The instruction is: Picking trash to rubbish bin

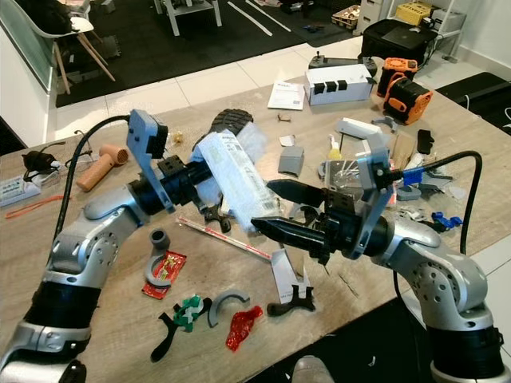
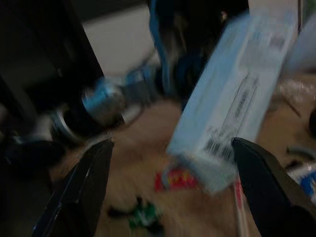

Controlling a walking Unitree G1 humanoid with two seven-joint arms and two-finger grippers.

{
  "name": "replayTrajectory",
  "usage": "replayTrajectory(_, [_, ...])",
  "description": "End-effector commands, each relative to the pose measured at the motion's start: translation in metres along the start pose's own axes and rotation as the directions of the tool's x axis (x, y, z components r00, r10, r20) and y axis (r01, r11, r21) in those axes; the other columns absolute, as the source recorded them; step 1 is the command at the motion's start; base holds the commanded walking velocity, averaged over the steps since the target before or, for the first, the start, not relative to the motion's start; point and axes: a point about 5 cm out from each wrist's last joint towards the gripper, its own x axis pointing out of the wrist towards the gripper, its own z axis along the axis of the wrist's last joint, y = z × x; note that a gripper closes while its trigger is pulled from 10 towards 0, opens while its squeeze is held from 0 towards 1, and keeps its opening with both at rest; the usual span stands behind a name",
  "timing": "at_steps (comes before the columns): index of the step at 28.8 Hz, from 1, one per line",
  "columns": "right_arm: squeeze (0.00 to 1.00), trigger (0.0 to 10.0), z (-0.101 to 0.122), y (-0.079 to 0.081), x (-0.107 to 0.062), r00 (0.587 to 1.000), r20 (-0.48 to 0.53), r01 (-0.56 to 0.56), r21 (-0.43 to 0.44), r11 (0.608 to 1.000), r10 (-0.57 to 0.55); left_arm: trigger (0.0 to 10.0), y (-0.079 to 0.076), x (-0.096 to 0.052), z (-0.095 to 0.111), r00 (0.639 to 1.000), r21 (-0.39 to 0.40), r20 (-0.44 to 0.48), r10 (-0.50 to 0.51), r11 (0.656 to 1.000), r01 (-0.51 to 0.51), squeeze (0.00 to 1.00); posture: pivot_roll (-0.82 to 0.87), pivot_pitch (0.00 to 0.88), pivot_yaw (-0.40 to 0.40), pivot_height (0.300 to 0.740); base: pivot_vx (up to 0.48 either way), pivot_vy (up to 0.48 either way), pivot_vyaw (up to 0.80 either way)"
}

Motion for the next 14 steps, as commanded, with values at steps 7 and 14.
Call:
replayTrajectory(7, [0.00, 10.0, -0.007, -0.012, 0.003, 0.990, -0.076, 0.113, -0.078, 0.991, -0.119, 10.0, -0.001, 0.002, 0.000, 1.000, 0.036, 0.008, 0.003, 0.999, -0.003, 0.00, -0.11, 0.000, 0.052, 0.740, 0.000, 0.000, 0.00])
replayTrajectory(14, [0.00, 10.0, -0.005, -0.025, 0.003, 0.974, -0.048, 0.215, -0.095, 0.972, -0.220, 10.0, -0.002, 0.004, 0.000, 1.000, 0.048, 0.025, -0.001, 0.999, 0.000, 0.00, -0.11, 0.000, 0.053, 0.740, 0.000, 0.000, 0.00])
